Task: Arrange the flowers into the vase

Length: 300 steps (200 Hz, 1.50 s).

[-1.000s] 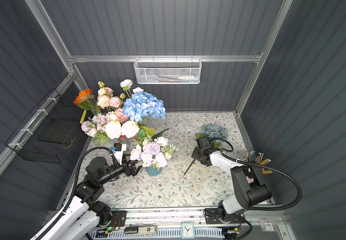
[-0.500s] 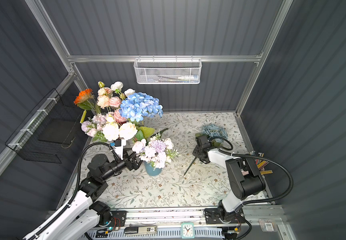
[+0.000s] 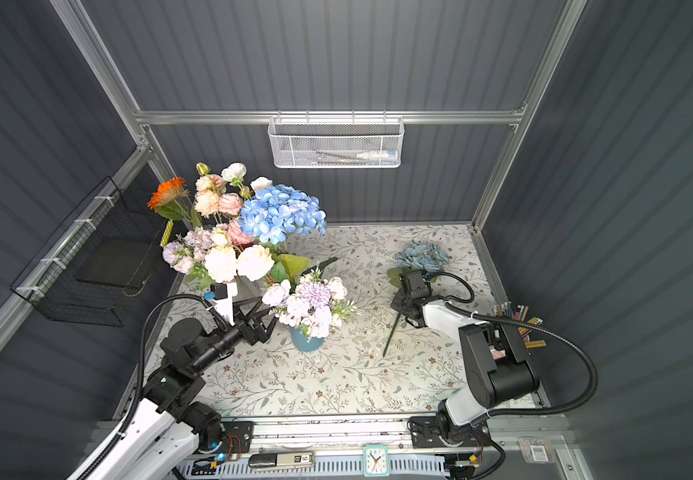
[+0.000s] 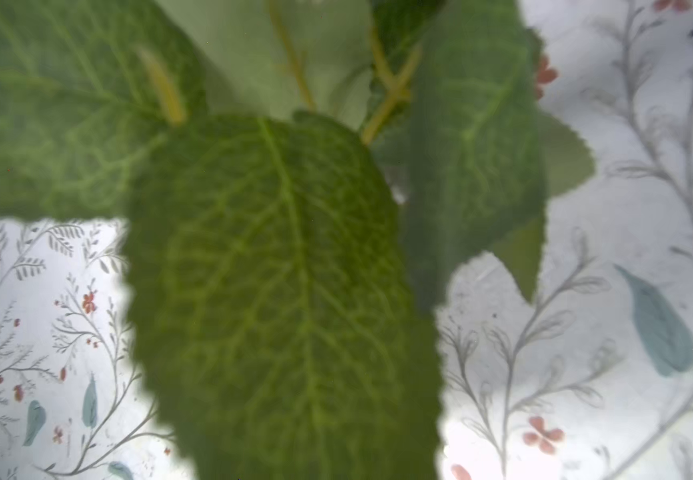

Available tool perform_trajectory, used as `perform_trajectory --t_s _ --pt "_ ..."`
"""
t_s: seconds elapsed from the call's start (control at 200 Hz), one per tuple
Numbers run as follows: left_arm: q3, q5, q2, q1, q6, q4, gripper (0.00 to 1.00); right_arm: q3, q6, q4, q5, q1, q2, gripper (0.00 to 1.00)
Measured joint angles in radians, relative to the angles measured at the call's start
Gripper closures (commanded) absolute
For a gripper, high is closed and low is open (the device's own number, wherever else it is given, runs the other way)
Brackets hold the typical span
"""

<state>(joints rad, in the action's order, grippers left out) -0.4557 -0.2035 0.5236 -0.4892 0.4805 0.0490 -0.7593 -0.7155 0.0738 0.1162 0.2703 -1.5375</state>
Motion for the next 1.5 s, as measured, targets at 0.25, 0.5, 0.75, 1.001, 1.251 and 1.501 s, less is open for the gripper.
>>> perform_trajectory --t_s 0.25,0.5,0.75,1.001,1.251,1.501 --pt "-0.002 0.055 -0.084 0.000 -0.021 -0.217 0.00 0.003 0.024 -0.001 -0.022 -0.001 0.048 1.00" --pt "-0.002 0.071 -0.177 0.000 -0.041 -0.372 0.00 0.045 0.023 -0.031 -0.132 0.017 0.159 1.00" --pt "0.012 0.072 -0.181 0.000 -0.044 -0.402 0.00 0.060 0.030 -0.069 -0.118 0.230 0.401 1.00" --pt "0.021 0.054 -0.143 -0.001 -0.060 -0.389 0.00 0.037 0.053 -0.158 -0.040 0.454 0.437 1.00" --pt "0.013 0.137 -0.164 -0.001 -0.048 -0.413 0.00 -0.013 0.072 -0.253 0.049 0.606 0.358 1.00" --pt "0.013 0.290 -0.214 -0.001 0.031 -0.438 0.00 -0.039 0.045 -0.333 0.152 0.722 0.355 1.00"
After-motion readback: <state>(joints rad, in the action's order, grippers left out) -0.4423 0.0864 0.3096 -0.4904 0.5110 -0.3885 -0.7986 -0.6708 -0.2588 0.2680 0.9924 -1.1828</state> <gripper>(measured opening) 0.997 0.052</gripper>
